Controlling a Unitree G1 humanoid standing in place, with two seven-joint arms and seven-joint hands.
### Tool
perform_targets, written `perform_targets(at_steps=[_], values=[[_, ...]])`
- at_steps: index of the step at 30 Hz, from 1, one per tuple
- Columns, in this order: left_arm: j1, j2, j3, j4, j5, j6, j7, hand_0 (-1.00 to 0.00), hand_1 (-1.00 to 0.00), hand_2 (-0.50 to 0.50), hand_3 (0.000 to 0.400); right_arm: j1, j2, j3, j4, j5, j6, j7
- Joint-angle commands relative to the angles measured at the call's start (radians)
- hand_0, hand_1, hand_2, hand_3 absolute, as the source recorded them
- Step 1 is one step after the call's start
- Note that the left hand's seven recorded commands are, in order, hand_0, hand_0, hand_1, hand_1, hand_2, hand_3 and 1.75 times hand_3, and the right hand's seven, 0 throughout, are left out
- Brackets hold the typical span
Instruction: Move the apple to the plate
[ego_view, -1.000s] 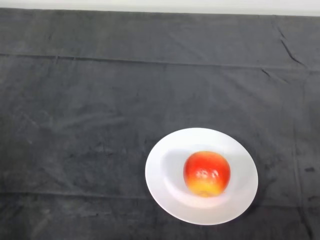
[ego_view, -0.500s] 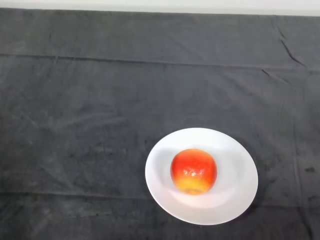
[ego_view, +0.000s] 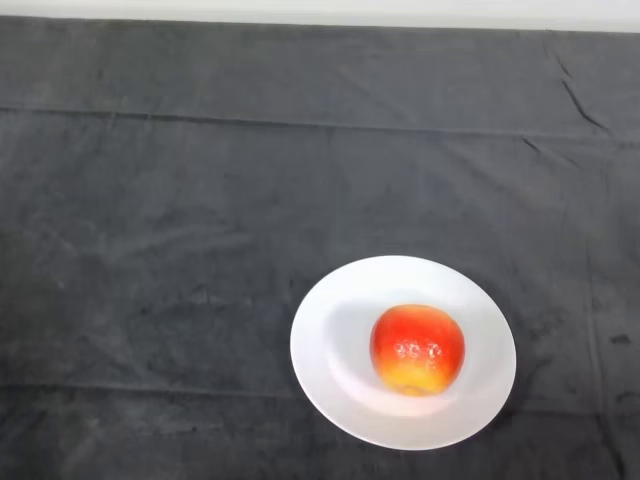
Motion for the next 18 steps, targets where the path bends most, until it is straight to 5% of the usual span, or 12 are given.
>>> perform_targets(at_steps=[1,18], values=[[-0.017,-0.009,0.041,0.001,0.016,-0.021,-0.004,0.00,0.00,0.00,0.000,0.025,-0.043,-0.0169,-0.001,-0.0054,0.001,0.0029],[-0.027,-0.011,0.028,0.026,0.021,-0.034,-0.008,0.00,0.00,0.00,0.000,0.025,-0.043,-0.0168,-0.002,-0.0055,0.001,0.0028]])
